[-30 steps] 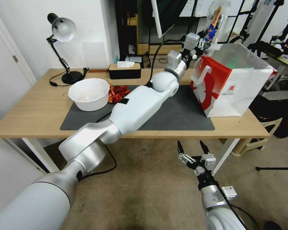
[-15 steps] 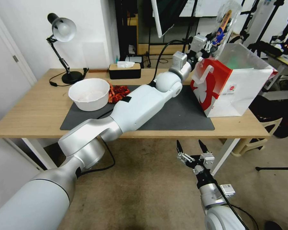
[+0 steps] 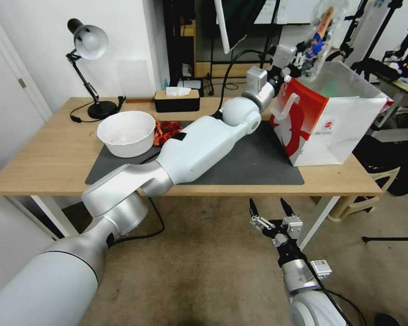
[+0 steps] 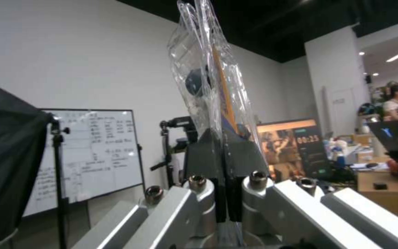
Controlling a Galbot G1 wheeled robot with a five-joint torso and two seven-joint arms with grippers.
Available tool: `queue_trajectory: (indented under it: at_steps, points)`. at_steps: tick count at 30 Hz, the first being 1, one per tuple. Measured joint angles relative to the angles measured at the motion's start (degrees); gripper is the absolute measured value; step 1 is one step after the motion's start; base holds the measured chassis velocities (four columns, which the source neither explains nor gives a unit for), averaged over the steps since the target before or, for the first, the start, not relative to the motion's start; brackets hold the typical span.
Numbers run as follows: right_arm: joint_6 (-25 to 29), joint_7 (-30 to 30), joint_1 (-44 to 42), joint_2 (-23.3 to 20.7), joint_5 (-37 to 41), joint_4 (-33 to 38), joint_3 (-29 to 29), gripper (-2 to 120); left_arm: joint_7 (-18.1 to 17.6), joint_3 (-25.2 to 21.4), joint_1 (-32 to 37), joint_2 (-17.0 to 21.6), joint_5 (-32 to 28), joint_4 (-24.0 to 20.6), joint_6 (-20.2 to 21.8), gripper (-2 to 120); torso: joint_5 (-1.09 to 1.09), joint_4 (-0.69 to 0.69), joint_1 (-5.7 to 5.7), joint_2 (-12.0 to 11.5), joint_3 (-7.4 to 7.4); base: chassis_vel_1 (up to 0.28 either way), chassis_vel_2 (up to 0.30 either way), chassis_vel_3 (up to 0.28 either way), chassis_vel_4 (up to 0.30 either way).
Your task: Close the takeout container lid, then place the container into the takeout bag.
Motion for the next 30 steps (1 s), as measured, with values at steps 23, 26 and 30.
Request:
queue_trajectory:
  at_steps: [23, 26, 30]
  points:
    - [-0.2, -0.1, -0.5, 0.8, -0.1, 0.4, 0.4, 100, 4.8, 3.4, -0.9, 0.0, 6.6, 0.7, 0.8, 5, 0.0, 0.0, 0.0, 0.0, 0.0, 0.0, 0.0, 0.0, 0.0]
    - [-0.2, -0.1, -0.5, 0.9, -0.1, 0.4, 0.5, 100, 4.8, 3.4, -1.1, 0.0, 7.0, 0.6, 1.2, 12, 0.0, 0.0, 0.0, 0.0, 0.0, 0.0, 0.0, 0.0, 0.0]
    - [-0.2, 0.0, -0.4, 0.9, -0.1, 0.4, 0.4, 100, 4.9, 3.4, -1.6, 0.0, 7.1, 0.3, 2.1, 26, 0.0, 0.0, 0.0, 0.0, 0.0, 0.0, 0.0, 0.0, 0.0]
